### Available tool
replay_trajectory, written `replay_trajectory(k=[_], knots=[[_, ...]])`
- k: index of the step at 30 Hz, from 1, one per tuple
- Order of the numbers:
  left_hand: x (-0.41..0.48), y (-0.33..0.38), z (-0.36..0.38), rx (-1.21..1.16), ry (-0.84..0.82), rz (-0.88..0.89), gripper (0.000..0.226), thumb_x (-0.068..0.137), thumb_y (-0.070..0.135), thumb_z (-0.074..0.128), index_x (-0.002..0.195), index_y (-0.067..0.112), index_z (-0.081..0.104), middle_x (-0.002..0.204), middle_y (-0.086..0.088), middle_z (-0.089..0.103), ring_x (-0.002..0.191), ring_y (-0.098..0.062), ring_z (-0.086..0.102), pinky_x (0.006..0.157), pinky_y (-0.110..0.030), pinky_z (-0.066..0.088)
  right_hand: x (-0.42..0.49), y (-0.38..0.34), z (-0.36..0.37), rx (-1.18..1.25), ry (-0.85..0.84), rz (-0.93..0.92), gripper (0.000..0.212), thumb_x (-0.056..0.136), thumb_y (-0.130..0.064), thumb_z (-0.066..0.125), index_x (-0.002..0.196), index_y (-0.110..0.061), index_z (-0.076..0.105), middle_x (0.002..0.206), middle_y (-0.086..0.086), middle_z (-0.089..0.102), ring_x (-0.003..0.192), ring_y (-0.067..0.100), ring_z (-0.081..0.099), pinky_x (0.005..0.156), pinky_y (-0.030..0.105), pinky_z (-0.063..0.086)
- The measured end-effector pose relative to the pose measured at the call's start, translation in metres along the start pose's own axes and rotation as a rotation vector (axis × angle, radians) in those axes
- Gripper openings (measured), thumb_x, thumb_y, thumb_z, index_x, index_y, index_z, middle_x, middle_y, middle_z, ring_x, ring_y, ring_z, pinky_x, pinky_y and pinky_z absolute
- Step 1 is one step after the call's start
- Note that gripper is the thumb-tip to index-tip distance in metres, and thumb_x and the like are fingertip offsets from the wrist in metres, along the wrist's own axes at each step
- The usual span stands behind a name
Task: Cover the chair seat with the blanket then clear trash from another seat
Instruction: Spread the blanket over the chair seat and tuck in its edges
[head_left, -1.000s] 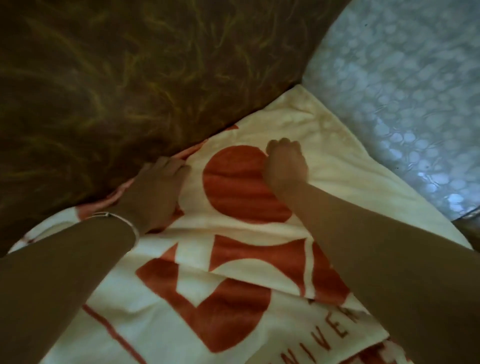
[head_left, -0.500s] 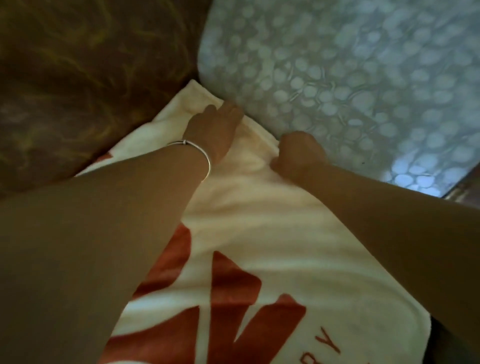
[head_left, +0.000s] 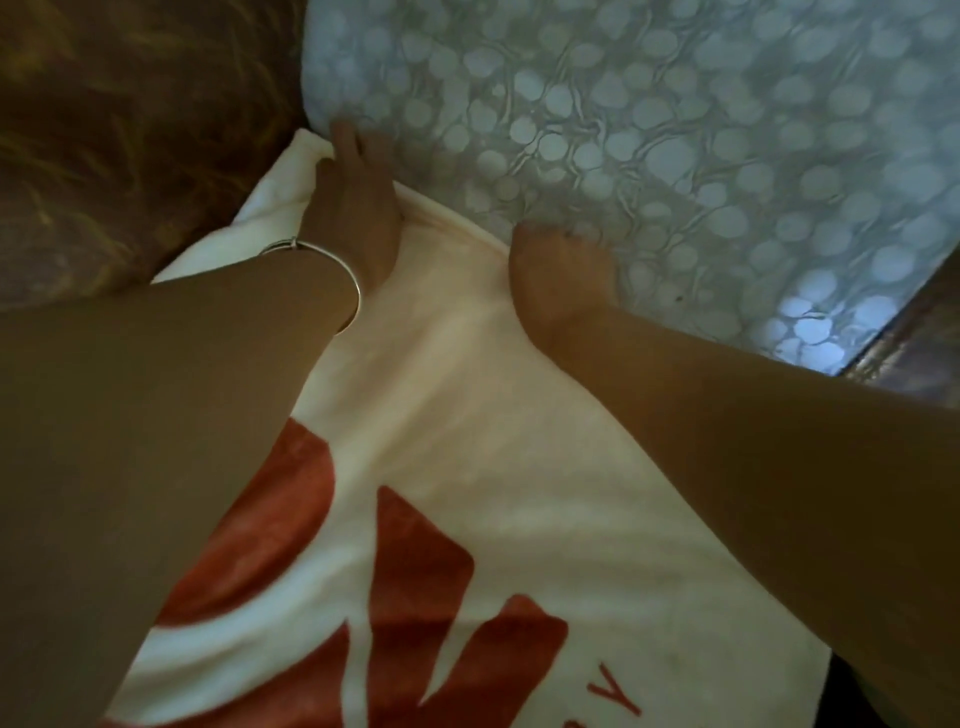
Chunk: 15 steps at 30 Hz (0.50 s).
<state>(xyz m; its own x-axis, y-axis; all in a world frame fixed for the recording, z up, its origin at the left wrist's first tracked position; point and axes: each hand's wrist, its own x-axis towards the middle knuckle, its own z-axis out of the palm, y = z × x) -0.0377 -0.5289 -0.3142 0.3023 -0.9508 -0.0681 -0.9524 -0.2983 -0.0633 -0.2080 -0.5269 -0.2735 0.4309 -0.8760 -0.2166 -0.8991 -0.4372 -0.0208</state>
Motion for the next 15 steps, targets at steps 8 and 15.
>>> replay_trajectory(k=[8,15], knots=[[-0.017,-0.023,-0.004,-0.132,-0.279,-0.161,0.068,0.095,0.049,0.031,0.148,0.012,0.011,0.157,-0.015,0.009,0.145,-0.034,0.004,0.118,-0.051,0.005,-0.036,-0.019,0.02,-0.059,-0.03,0.001,0.034,0.096,-0.011,0.03,0.124,-0.003,0.048,0.127,0.016,0.046,0.119,0.035,0.04,0.095,0.043,0.036],[-0.088,-0.042,-0.019,-0.246,-0.332,-0.119,0.065,0.094,0.048,0.036,0.148,0.03,0.007,0.159,-0.002,-0.002,0.146,-0.03,0.001,0.115,-0.056,0.009,-0.058,-0.036,0.03,-0.094,-0.205,0.18,0.053,0.096,-0.018,0.028,0.144,0.003,0.024,0.146,0.021,0.031,0.131,0.037,0.033,0.101,0.052,0.036]])
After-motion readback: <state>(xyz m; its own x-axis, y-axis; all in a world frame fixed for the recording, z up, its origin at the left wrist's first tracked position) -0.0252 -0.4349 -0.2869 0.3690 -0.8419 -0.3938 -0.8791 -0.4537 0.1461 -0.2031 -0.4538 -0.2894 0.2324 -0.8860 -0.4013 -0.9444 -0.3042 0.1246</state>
